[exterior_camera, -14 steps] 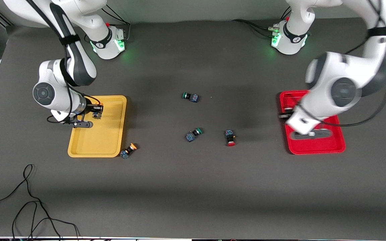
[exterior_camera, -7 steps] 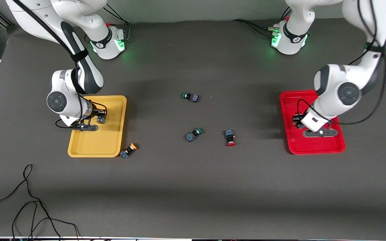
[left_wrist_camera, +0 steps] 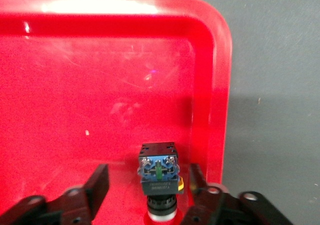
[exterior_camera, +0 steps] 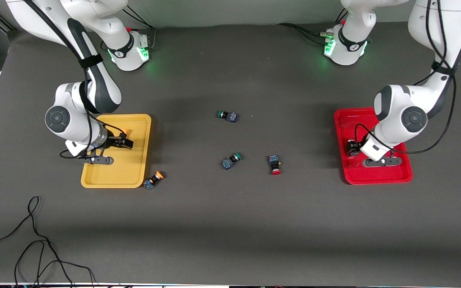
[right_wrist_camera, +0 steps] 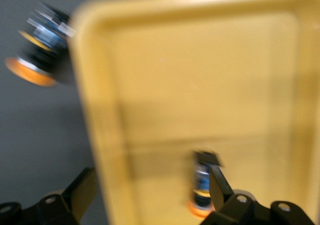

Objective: Place red and yellow buttons in trays
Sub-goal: 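Lower the buttons into the trays and open both grippers, then grasp the second orange and red buttons with the right and left grippers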

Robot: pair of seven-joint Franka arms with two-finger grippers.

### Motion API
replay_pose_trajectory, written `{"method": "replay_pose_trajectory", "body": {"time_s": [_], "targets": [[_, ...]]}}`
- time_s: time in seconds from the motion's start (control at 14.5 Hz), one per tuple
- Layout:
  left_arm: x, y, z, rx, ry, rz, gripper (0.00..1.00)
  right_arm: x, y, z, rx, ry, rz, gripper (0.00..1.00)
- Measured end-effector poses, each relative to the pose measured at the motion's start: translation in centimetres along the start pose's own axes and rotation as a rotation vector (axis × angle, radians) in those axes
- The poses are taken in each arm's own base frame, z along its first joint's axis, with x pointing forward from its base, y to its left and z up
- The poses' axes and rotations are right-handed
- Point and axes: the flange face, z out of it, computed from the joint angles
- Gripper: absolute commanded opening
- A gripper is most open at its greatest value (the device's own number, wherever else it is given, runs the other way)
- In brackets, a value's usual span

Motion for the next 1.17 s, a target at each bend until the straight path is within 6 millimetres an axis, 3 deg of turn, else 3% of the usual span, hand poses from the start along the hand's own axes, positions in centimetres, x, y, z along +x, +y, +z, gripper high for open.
{"method": "replay_pose_trajectory", "body": {"time_s": [0.14, 0.34, 0.55, 0.83, 1.03, 1.17], "targets": [[1.4, 0.4, -3.7, 0.009, -0.024, 0.005, 1.0, 1.4, -3.9, -1.7, 0.03, 0.042, 0.068, 1.0], [2.8, 1.6, -10.3, 0.016, -0.021, 0.02, 1.0, 2.8, -9.8, -1.8, 0.06, 0.061, 0.194, 1.0], [2.9, 5.7, -14.0, 0.014, 0.014, 0.012, 1.0, 4.9, -13.3, -0.9, 0.075, 0.065, 0.241, 1.0], [1.6, 16.3, -13.3, -0.007, 0.064, 0.007, 1.0, 7.1, -13.7, 2.1, 0.061, 0.051, 0.252, 1.0], [0.6, 24.3, -10.8, -0.039, 0.088, -0.002, 1.0, 7.4, -13.7, 3.9, 0.047, 0.032, 0.254, 1.0], [0.5, 28.4, -9.2, -0.055, 0.088, -0.015, 1.0, 7.4, -13.4, 5.2, 0.035, 0.016, 0.259, 1.0]]}}
